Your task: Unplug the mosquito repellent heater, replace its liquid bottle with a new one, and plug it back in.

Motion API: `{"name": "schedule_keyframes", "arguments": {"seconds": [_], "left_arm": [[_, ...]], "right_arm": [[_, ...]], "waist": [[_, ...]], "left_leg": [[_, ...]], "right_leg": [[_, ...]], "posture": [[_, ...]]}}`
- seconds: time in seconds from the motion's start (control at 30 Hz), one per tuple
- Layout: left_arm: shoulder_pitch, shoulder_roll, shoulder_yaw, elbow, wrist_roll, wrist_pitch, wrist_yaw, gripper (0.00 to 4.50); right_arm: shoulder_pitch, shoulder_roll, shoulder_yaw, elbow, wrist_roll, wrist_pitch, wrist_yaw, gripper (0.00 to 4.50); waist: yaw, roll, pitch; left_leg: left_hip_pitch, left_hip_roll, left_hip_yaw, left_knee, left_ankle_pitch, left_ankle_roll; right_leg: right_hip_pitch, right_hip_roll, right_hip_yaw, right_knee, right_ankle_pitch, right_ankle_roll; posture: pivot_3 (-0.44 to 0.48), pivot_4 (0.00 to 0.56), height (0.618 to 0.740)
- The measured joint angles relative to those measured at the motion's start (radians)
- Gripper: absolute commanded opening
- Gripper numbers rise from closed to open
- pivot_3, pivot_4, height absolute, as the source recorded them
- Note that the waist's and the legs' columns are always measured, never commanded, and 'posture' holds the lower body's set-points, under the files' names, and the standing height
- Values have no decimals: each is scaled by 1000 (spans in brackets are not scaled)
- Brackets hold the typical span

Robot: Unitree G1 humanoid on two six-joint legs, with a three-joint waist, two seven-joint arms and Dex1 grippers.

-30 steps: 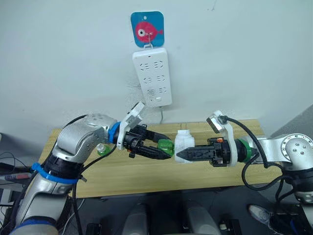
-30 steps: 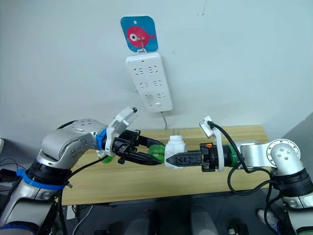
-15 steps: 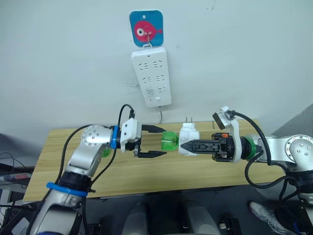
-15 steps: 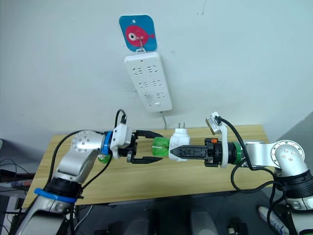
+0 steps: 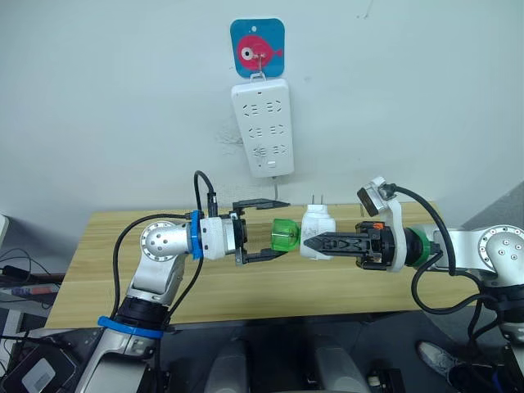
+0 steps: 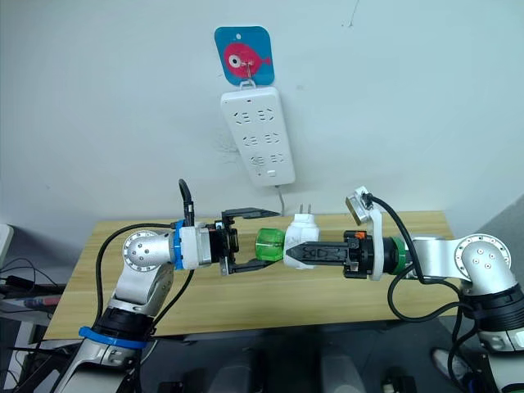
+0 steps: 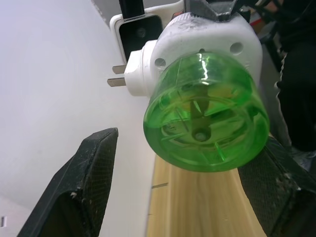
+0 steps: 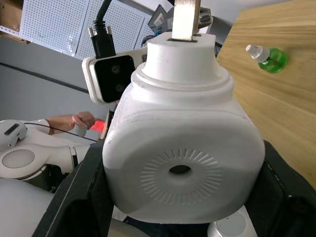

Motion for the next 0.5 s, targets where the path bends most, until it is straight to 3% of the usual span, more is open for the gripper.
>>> {"name": "schedule_keyframes", "arguments": {"seconds": [0.17, 0.37, 0.5], "left_arm": [[-10, 6, -10, -40, -36, 23, -27, 3755], [-28, 7, -19, -20, -36, 35, -59, 2371], [-34, 5, -21, -5, -29, 19, -61, 2276]], "right_arm": [[1, -11, 0, 0, 0, 0, -2, 2995], [1, -11, 0, 0, -1, -5, -10, 2995], [1, -11, 0, 0, -1, -7, -20, 2995]], "waist": [[0, 0, 0], [0, 0, 0], [0, 0, 0]], "left_leg": [[0, 0, 0, 0, 0, 0], [0, 0, 0, 0, 0, 0], [0, 0, 0, 0, 0, 0]], "right_leg": [[0, 0, 0, 0, 0, 0], [0, 1, 0, 0, 0, 0], [0, 1, 0, 0, 0, 0]], "posture": [[-142, 192, 740], [-146, 192, 740], [-145, 193, 740]]}}
